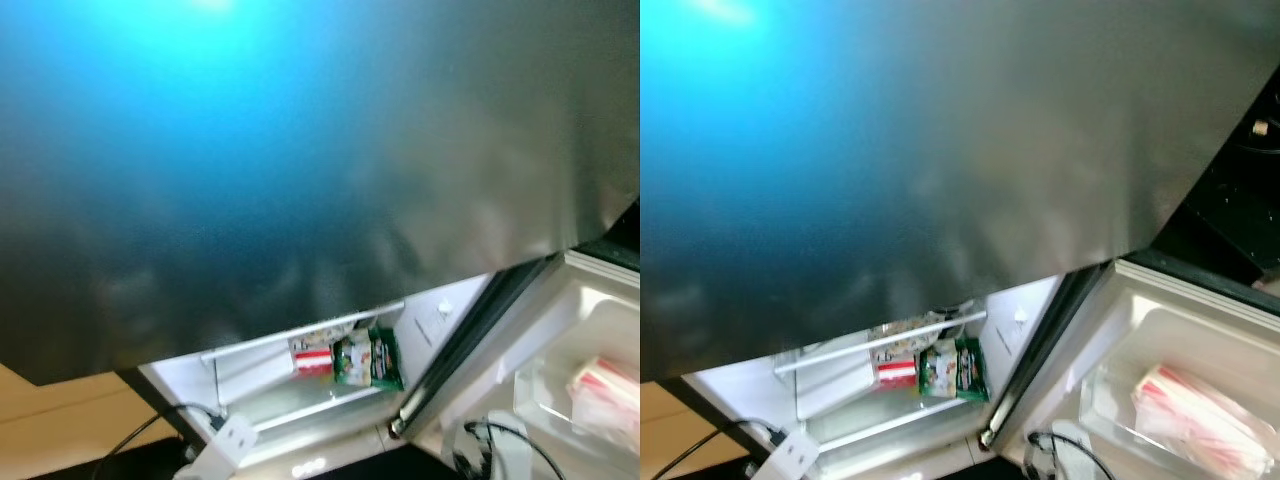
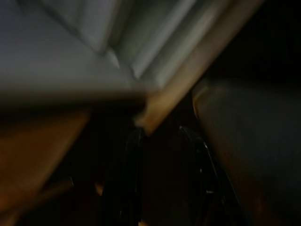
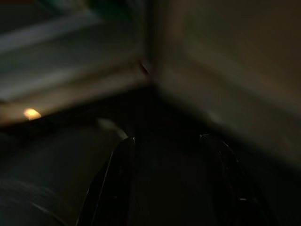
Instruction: Restocking fridge
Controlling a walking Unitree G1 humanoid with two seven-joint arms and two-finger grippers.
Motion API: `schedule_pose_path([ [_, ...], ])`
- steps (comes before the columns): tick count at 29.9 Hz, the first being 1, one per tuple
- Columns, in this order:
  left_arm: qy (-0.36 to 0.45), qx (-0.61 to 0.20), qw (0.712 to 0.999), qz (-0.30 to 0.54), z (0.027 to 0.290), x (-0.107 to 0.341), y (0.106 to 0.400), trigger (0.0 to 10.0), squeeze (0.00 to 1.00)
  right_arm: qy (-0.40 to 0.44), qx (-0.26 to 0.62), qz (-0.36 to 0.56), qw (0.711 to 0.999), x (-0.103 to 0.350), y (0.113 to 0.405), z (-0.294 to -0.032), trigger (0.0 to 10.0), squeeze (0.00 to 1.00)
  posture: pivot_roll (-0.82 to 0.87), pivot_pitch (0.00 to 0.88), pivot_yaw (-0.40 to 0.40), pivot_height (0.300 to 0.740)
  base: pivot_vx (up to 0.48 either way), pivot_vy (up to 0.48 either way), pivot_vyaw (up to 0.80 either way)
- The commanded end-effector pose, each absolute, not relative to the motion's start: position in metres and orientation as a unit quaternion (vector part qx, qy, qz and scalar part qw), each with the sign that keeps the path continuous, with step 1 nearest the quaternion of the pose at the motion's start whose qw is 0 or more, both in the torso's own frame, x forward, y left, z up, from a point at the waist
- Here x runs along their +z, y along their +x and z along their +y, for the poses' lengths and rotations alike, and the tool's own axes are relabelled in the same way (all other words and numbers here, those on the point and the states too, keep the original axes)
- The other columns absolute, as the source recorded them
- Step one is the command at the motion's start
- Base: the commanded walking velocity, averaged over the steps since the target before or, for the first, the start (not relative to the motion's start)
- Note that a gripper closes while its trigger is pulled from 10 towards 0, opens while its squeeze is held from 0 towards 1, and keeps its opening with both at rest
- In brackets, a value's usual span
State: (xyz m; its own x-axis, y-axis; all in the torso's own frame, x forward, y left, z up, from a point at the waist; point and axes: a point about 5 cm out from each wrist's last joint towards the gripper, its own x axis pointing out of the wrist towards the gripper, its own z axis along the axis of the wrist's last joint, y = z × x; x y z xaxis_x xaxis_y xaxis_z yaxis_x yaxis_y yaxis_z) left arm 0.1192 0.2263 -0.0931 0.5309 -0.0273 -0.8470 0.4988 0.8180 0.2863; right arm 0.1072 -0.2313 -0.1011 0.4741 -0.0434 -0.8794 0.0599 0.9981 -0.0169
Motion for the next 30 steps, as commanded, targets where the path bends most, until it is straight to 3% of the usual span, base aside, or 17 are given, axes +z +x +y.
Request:
schedule_pose_path([
  [1,0.247,-0.152,0.837,0.463,0.223,-0.095,0.118,10.0,0.21,0.003,-0.027,0.513,0.858,-0.101,0.110,-0.231,10.0,0.00,0.00,0.000,-0.056,0.740,0.000,0.000,0.00],
  [7,0.242,-0.139,0.833,0.478,0.223,-0.098,0.118,10.0,0.21,0.003,-0.025,0.481,0.877,-0.091,0.142,-0.229,10.0,0.00,0.01,0.000,-0.056,0.740,0.000,0.000,0.00],
  [13,0.239,-0.131,0.836,0.476,0.222,-0.097,0.121,10.0,0.22,-0.015,-0.013,0.477,0.879,-0.088,0.154,-0.226,10.0,0.00,0.01,0.000,-0.064,0.740,0.000,0.000,0.00],
  [30,0.241,-0.128,0.836,0.476,0.216,-0.099,0.124,10.0,0.24,-0.057,0.005,0.513,0.857,-0.095,0.130,-0.236,10.0,0.00,0.00,0.000,-0.066,0.740,0.000,0.000,0.00],
])
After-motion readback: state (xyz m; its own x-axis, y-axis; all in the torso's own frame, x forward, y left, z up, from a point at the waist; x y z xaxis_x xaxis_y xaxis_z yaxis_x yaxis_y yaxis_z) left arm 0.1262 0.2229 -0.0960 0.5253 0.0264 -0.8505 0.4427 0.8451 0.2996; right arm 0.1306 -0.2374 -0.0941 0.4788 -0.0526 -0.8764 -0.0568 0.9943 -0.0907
